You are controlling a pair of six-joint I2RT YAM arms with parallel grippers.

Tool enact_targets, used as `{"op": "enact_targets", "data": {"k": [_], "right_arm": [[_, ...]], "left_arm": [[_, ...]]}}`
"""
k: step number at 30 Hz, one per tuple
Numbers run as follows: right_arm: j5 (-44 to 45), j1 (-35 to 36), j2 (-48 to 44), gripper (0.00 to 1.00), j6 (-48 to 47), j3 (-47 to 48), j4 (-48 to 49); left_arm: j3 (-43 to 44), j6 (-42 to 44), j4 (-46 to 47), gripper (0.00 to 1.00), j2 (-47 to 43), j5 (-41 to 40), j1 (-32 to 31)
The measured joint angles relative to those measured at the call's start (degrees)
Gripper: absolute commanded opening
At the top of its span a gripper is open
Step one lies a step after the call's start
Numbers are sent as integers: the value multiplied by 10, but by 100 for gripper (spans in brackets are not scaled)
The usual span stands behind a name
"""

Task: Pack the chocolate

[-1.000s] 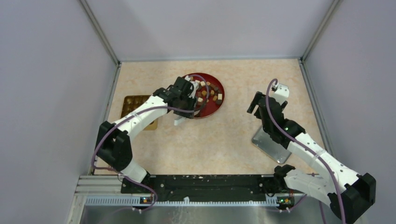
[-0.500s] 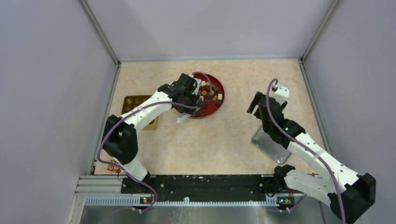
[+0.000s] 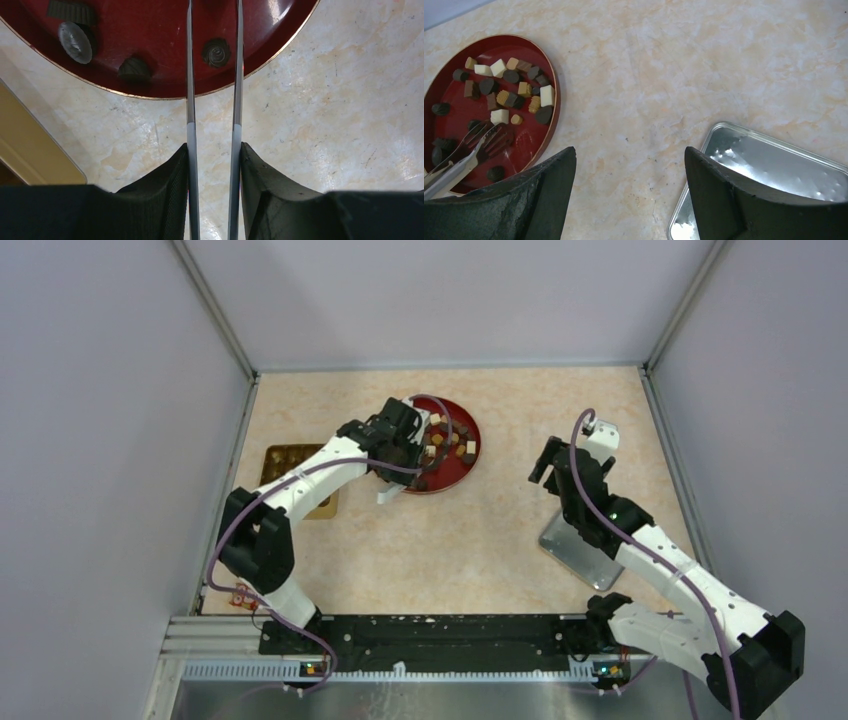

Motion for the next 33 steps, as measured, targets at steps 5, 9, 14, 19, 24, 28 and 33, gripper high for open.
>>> {"op": "enact_targets", "data": {"k": [5, 9, 14, 19, 24, 28, 33], "right_arm": [[-1, 0, 0, 78, 1, 0, 0], [-2, 0, 0, 78, 1, 0, 1], [-6, 0, 0, 78, 1, -7, 11], [-8, 0, 1, 78, 0, -8, 16], [-11, 0, 12, 78, -2, -9, 28], [-20, 0, 31, 78, -2, -12, 44], [-32, 0, 60, 78, -13, -12, 64]], "left_arm": [[7, 0, -16, 16, -14, -12, 0], [17, 0, -28, 16, -28, -19, 4], [18, 0, -40, 16, -59, -27, 19], [19, 0, -65, 17, -90, -33, 45], [19, 0, -96, 18, -128, -42, 78], [19, -6, -123, 18, -162, -59, 110], [19, -17, -161, 19, -202, -90, 148]]}}
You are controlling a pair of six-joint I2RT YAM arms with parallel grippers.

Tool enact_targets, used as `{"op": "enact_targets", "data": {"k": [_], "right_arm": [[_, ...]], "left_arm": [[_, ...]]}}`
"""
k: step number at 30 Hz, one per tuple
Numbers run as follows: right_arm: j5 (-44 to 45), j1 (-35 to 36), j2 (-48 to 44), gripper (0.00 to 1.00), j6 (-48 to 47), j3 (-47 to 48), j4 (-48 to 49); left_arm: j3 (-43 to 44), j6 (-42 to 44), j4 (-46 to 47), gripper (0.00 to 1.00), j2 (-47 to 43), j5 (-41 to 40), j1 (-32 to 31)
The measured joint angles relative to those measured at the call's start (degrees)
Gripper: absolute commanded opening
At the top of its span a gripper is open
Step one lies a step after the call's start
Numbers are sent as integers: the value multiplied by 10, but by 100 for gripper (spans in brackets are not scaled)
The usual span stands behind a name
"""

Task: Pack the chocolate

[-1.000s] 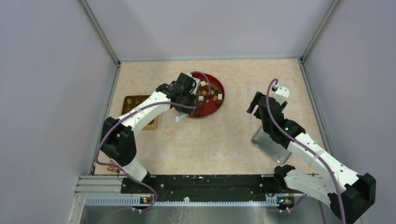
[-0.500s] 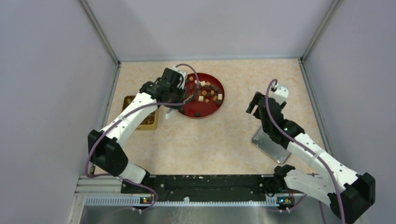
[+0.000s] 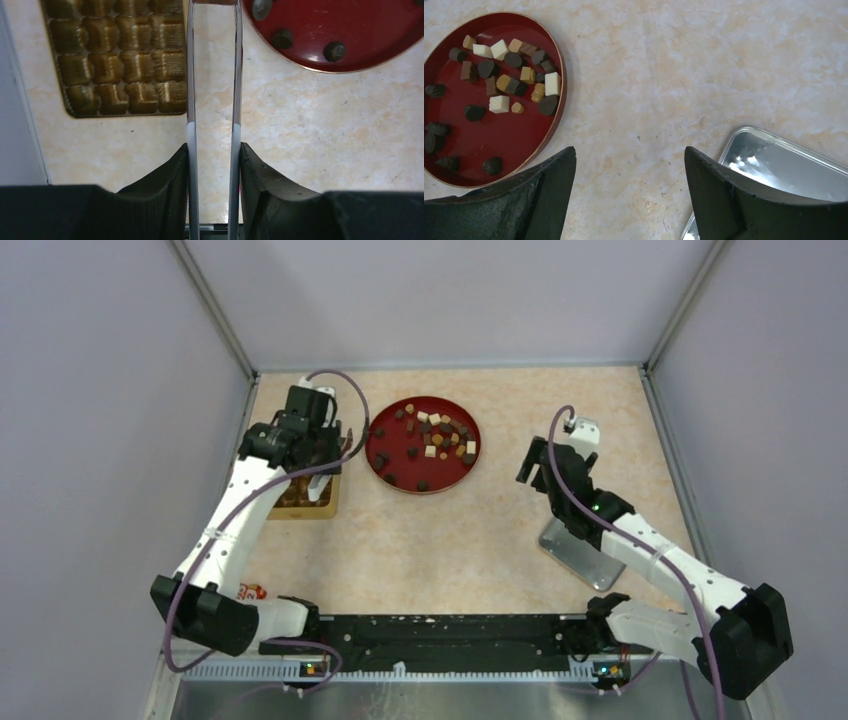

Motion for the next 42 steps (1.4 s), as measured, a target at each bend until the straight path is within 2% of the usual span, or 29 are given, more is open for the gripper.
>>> {"op": "enact_targets", "data": {"k": [12, 17, 25, 38, 41, 42], "right_arm": [[-31, 0, 30, 78, -19, 0, 30], [-38, 0, 30, 78, -21, 0, 37], [-39, 0, 30, 78, -24, 0, 38], [-43, 0, 40, 77, -23, 0, 42], [-44, 0, 40, 77, -23, 0, 42], [-44, 0, 40, 77, -23, 0, 42]], "left_arm": [[-40, -22, -31, 20, -30, -33, 152], [-59, -33, -20, 20, -30, -36, 188], [-85, -42, 29, 22, -27, -41, 207], [-114, -48, 88, 32, 1, -28, 212], [-115, -48, 89, 46, 6, -29, 212], [-116, -48, 89, 47, 6, -29, 212]]}}
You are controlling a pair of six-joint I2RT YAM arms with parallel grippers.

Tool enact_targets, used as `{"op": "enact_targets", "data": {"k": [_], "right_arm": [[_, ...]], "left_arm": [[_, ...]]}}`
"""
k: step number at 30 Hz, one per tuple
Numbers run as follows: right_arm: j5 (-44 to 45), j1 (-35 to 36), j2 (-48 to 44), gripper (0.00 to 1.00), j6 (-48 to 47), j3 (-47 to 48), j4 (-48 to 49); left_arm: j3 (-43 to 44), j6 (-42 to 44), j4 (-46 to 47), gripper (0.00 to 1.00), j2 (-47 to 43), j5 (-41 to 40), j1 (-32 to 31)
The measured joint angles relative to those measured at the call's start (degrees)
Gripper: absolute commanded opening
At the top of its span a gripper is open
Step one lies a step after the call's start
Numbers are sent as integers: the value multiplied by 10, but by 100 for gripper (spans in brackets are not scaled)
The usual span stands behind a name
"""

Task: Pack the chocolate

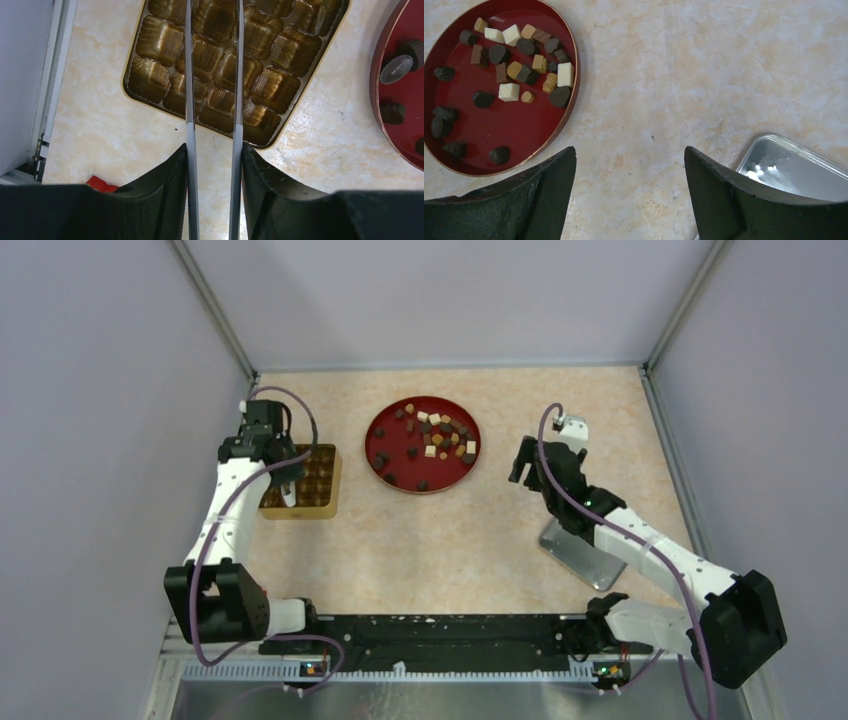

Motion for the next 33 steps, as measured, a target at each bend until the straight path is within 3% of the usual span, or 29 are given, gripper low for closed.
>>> {"op": "enact_targets", "data": {"k": [8, 14, 18, 28, 33], "right_arm": [[-1, 0, 0, 77, 1, 0, 0], [-2, 0, 0, 77, 1, 0, 0], [-5, 0, 0, 77, 4, 0, 0], [-12, 0, -1, 77, 11, 0, 0], [-19, 0, -6, 77, 17, 0, -1]], "left_arm": [[-5, 0, 3, 47, 0, -3, 0], [-5, -2, 1, 27, -2, -4, 0], [-3, 4, -7, 20, -16, 13, 0], [10, 17, -4, 21, -73, 146, -16], [10, 15, 14, 25, -66, 163, -123]]}}
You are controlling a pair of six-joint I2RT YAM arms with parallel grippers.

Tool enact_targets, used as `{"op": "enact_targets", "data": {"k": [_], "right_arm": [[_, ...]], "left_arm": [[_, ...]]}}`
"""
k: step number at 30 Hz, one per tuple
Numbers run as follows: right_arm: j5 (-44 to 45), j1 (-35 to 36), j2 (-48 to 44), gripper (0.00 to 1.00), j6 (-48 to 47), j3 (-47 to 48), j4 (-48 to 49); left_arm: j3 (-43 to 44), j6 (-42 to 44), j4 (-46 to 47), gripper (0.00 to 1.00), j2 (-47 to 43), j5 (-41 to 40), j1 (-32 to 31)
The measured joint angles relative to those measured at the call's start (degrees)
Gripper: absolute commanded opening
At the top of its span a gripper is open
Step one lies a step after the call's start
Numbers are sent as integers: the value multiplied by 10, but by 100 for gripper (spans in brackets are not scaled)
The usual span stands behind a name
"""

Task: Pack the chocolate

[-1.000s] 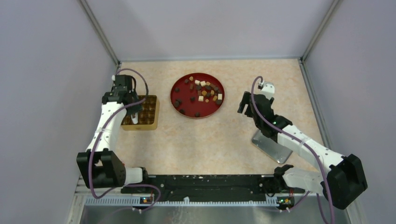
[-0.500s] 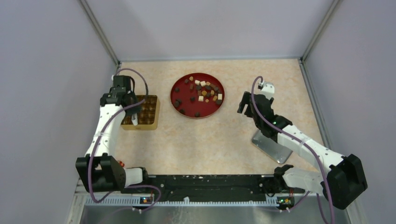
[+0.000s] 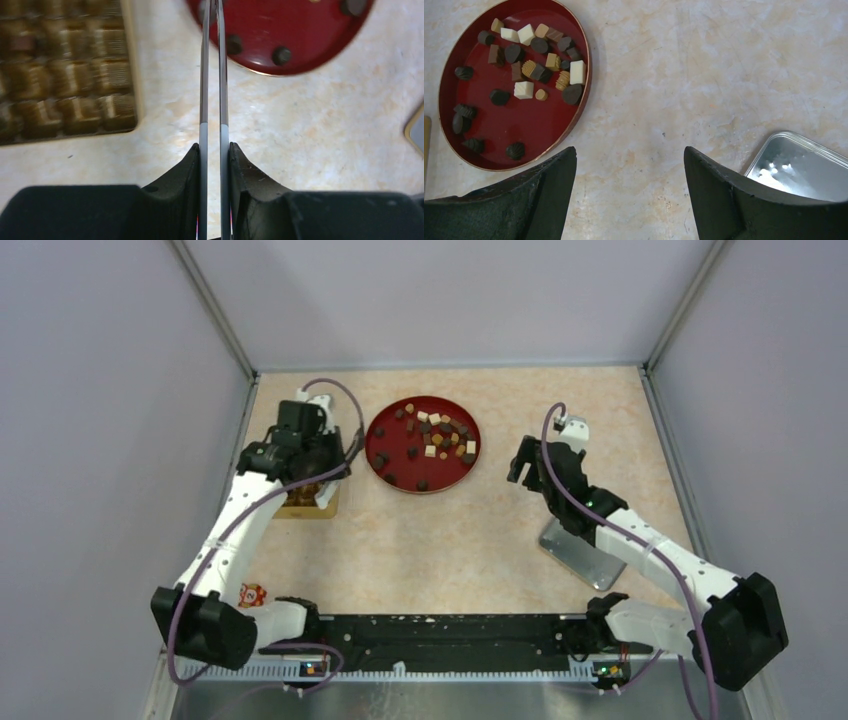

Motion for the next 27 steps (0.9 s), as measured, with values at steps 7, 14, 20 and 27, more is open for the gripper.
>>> {"op": "enact_targets", "data": {"k": [7, 14, 20, 27], "right_arm": [[-3, 0, -8, 77, 7, 0, -6], [-3, 0, -14, 77, 12, 0, -13], [-3, 0, -14, 77, 13, 0, -18], [-3, 0, -14, 77, 14, 0, -25]], "left_arm": [[0, -16, 18, 27, 61, -3, -116], [1, -37, 44, 36, 101, -9, -156], [1, -31, 67, 44, 120, -12, -171], [7, -1, 83, 45, 159, -30, -171]]}}
